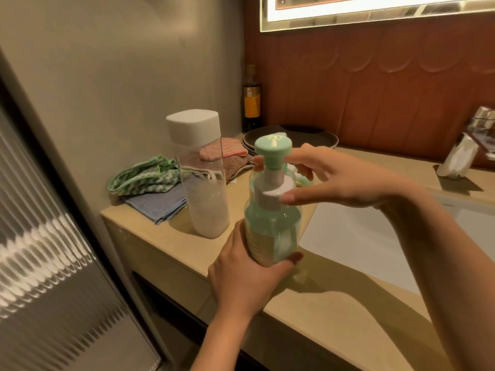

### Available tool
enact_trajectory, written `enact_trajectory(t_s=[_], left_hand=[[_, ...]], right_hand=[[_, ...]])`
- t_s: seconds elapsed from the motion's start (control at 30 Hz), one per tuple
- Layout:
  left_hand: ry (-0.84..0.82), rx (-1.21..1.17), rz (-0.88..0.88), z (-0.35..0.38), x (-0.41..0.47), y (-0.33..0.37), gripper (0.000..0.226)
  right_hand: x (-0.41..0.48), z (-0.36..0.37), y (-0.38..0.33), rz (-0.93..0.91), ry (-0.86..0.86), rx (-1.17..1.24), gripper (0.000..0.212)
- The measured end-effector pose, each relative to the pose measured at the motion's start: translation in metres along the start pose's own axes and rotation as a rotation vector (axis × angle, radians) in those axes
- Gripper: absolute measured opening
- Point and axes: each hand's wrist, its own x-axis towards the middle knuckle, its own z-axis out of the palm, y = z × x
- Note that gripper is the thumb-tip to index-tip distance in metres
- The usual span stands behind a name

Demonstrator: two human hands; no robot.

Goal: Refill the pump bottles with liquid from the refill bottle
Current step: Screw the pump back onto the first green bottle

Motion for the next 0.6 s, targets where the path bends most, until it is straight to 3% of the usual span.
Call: enact_trajectory(t_s=[0.07,0.23,0.37,0.43,0.5,0.6], left_hand=[[0.005,0.0,0.007,0.0,0.0,0.0,0.09],[0.002,-0.028,0.013,0.001,0.0,-0.001,0.091],[0.006,-0.002,0.017,0.001,0.0,-0.001,0.098],[0.008,0.01,0.011,0.001,0.0,-0.001,0.096],[0.009,0.009,0.015,0.001,0.0,-0.001,0.094],[0.017,0.01,0.021,0.002,-0.001,0.0,0.099]], right_hand=[[0.001,0.001,-0.001,-0.043,0.031,0.003,0.042],[0.013,0.011,0.006,0.047,0.149,-0.039,0.079],[0.006,0.004,0.008,0.053,0.016,-0.005,0.058],[0.001,0.0,0.01,0.038,-0.03,-0.052,0.059],[0.0,-0.001,0.013,0.013,-0.021,-0.063,0.067],[0.004,0.0,0.013,-0.036,0.049,0.026,0.053]])
